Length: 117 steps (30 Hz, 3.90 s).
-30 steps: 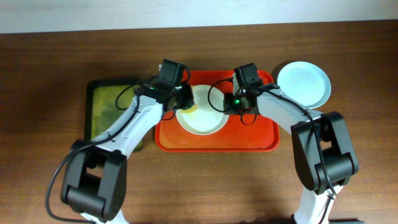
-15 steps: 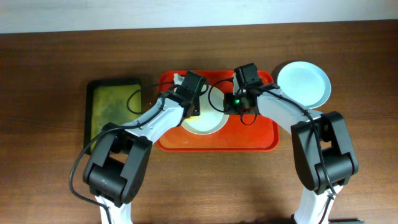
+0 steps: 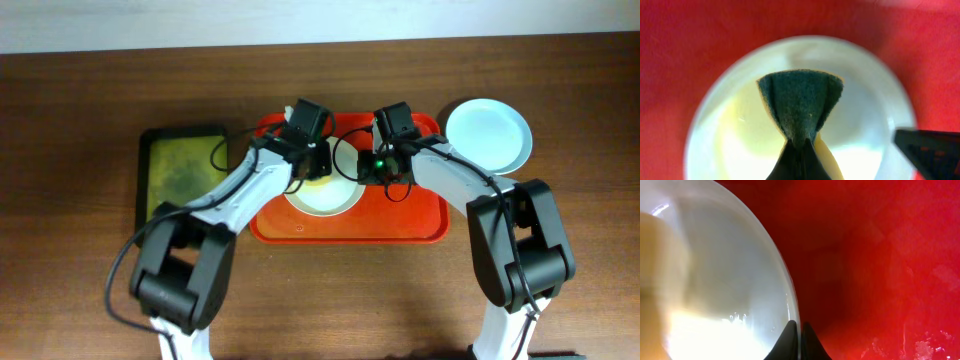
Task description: Clean dirty plates on tray and stack at the side
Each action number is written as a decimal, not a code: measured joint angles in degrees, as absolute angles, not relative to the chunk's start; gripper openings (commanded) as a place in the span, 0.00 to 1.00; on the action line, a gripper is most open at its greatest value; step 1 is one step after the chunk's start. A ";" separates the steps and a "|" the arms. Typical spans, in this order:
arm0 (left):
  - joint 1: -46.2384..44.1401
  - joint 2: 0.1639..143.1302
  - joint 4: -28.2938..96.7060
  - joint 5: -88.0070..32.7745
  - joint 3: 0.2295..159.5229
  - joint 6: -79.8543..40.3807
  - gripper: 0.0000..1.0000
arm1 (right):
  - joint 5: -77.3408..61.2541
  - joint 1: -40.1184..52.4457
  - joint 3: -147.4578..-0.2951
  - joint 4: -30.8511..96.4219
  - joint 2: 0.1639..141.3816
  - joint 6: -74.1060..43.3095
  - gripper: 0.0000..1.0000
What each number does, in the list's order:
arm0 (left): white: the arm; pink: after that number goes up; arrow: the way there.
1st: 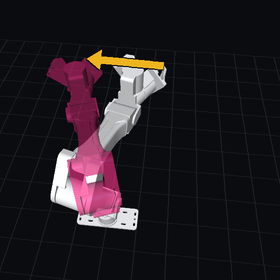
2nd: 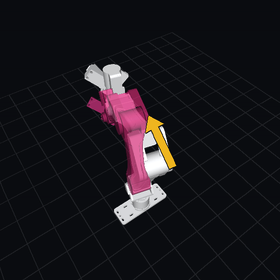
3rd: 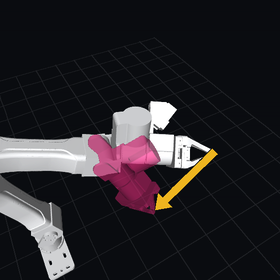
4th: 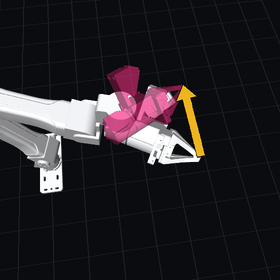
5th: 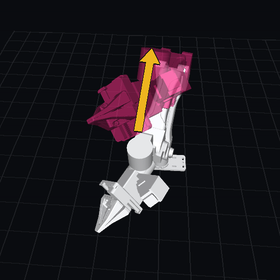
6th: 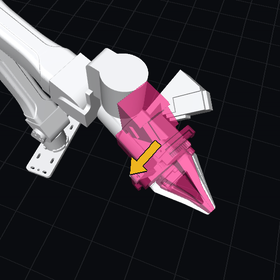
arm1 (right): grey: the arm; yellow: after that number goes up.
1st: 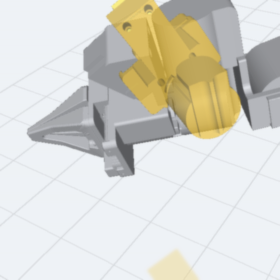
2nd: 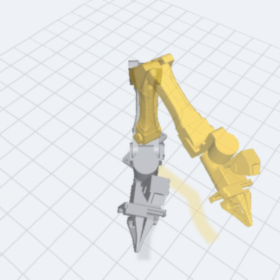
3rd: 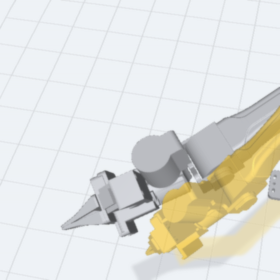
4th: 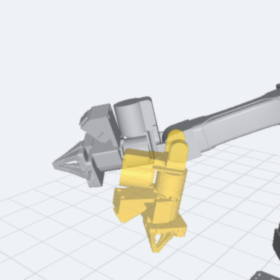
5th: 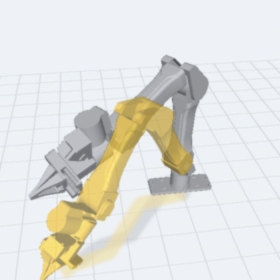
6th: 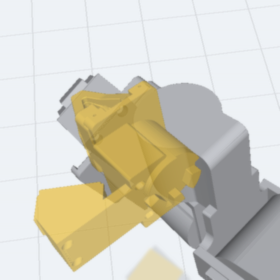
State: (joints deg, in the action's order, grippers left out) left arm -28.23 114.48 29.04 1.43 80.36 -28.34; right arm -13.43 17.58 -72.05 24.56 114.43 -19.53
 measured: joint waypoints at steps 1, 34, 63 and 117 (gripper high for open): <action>-28.45 116.46 29.15 1.37 80.34 -28.36 0.00 | -13.43 17.56 -72.05 24.58 114.43 -19.51 0.04; 0.84 108.99 39.83 13.17 74.15 -28.56 0.65 | -13.34 17.63 -71.81 25.12 111.59 -12.75 0.04; 0.84 101.78 44.64 10.87 79.31 -28.56 0.99 | 57.25 46.00 -72.18 11.77 94.96 43.20 0.04; 0.84 101.78 44.64 10.90 79.35 -28.56 0.99 | -6.68 6.33 -67.66 71.11 54.65 -15.94 0.98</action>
State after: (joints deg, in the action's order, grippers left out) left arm 0.84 101.78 44.64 10.90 79.35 -28.56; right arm -6.68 6.33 -67.66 71.11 54.65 -15.94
